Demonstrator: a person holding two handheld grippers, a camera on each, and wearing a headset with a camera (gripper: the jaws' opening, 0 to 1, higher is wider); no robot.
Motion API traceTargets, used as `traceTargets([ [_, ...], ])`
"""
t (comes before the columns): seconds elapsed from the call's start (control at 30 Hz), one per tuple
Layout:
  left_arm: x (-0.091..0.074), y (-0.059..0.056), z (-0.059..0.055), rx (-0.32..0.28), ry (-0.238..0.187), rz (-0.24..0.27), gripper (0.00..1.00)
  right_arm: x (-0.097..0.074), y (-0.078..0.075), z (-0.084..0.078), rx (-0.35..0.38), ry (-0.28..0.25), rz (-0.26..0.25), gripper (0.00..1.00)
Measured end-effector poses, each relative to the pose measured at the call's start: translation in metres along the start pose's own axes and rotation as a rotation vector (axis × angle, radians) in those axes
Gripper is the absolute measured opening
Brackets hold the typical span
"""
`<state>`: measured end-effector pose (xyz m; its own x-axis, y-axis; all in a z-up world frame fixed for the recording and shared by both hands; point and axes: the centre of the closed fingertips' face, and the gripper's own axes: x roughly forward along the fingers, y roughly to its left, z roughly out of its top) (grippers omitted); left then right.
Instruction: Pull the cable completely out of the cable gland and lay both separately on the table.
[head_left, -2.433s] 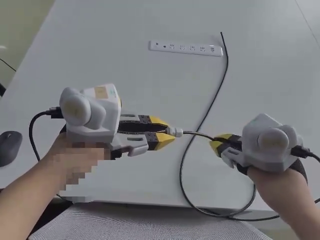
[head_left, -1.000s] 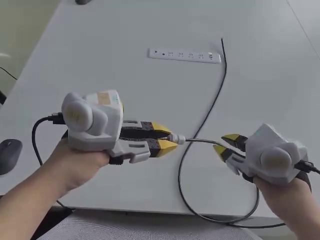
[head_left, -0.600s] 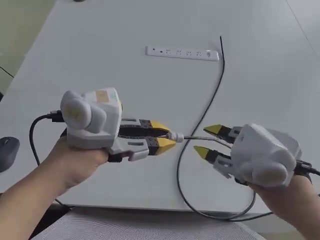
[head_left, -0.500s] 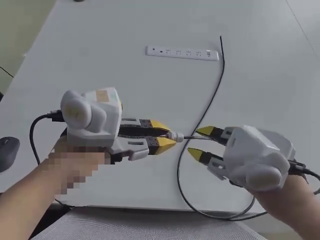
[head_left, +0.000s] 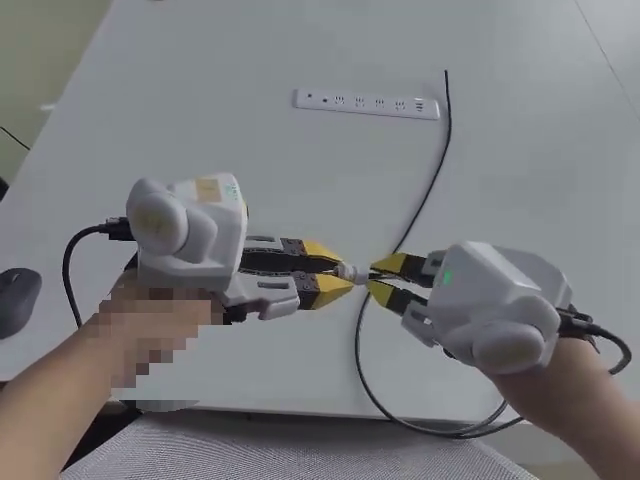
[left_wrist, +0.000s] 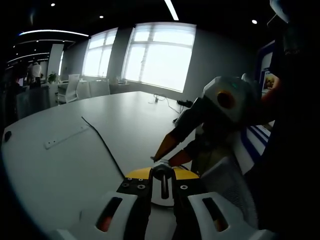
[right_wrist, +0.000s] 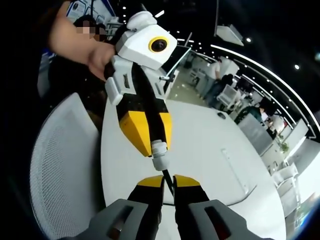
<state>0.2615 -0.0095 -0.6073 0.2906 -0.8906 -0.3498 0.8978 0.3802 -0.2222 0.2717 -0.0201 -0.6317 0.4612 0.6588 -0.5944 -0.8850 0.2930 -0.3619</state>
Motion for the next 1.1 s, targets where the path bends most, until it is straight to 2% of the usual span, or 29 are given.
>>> traceTargets([
  [0.23,0.000,-0.002,-0.002,-0.003,0.000,-0.003,0.15,-0.001,0.003,0.000,0.022,-0.001,0.012,0.01],
  [0.5,0.001,-0.004,0.000,-0.004,-0.005,-0.004,0.15,-0.001,0.001,-0.010,0.079,0.019,0.007,0.00],
  [0.77,0.000,-0.002,0.003,-0.014,-0.020,0.001,0.15,-0.002,-0.005,-0.028,0.164,0.049,-0.008,0.00],
  [0.93,0.000,-0.002,0.003,-0.013,-0.020,0.001,0.15,-0.003,-0.006,-0.047,0.235,0.080,-0.013,0.00],
  [1.1,0.000,-0.002,0.003,-0.014,-0.019,0.002,0.15,-0.004,-0.007,-0.065,0.269,0.105,-0.020,0.00],
])
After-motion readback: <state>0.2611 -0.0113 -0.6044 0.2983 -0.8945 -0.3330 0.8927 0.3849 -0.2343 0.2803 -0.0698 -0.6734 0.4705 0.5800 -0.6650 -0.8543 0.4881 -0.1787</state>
